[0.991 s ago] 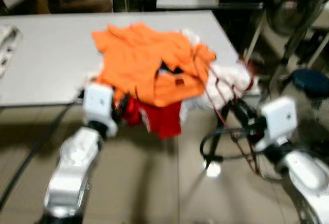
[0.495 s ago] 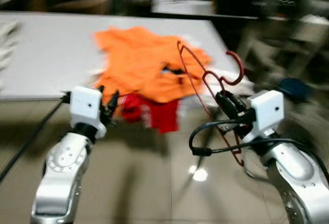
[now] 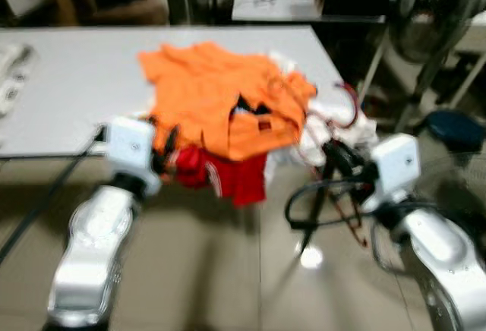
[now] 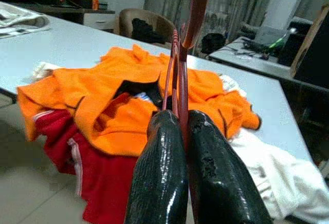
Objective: Hang hanger
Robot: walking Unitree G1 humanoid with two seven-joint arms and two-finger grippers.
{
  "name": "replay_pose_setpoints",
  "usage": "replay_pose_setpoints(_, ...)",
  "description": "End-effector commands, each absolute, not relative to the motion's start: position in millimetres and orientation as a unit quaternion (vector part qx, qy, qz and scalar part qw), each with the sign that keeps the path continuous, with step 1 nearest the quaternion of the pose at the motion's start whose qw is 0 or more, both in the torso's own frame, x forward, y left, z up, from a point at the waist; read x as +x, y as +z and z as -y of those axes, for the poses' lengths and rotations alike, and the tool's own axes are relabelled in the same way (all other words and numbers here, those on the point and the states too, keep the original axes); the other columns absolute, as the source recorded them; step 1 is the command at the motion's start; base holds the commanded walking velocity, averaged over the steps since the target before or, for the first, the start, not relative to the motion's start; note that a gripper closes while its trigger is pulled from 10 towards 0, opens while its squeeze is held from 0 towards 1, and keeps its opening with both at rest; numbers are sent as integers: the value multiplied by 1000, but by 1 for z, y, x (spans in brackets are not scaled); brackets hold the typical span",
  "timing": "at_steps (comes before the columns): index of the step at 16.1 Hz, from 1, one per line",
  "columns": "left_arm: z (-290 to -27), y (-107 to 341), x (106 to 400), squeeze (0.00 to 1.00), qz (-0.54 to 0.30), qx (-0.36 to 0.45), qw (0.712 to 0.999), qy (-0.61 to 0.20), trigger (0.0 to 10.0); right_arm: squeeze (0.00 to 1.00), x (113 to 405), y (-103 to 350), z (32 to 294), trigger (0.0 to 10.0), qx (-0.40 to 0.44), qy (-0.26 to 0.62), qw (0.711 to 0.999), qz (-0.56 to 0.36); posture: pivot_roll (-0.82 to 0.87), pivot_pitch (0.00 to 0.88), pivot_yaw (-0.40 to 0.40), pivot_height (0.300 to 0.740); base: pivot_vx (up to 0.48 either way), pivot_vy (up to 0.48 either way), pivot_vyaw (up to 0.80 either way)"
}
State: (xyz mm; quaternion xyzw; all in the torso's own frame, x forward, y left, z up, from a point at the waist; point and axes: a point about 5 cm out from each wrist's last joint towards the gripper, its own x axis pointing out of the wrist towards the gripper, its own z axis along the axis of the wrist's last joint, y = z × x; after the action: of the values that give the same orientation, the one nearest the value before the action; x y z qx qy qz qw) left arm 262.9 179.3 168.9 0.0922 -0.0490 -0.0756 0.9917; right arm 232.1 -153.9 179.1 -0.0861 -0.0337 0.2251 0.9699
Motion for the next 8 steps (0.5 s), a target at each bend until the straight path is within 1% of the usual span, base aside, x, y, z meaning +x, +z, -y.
replay_pose_setpoints(1, -170, 171, 266, 0, 54, 88, 990, -92, 10000, 0, 230, 185, 159, 10000, -103, 216, 970, 47, -190, 0, 7, 740, 360, 0, 587)
replay_pose_setpoints(4, -169, 171, 266, 0, 52, 86, 990, -94, 10000, 0, 231, 185, 160, 10000, -111, 215, 969, 48, -193, 0, 7, 740, 360, 0, 775)
replay_pose_setpoints(8, -174, 170, 268, 0, 50, 87, 992, -81, 10000, 0, 232, 187, 159, 10000, -107, 231, 966, 52, -192, 0, 4, 740, 358, 0, 0)
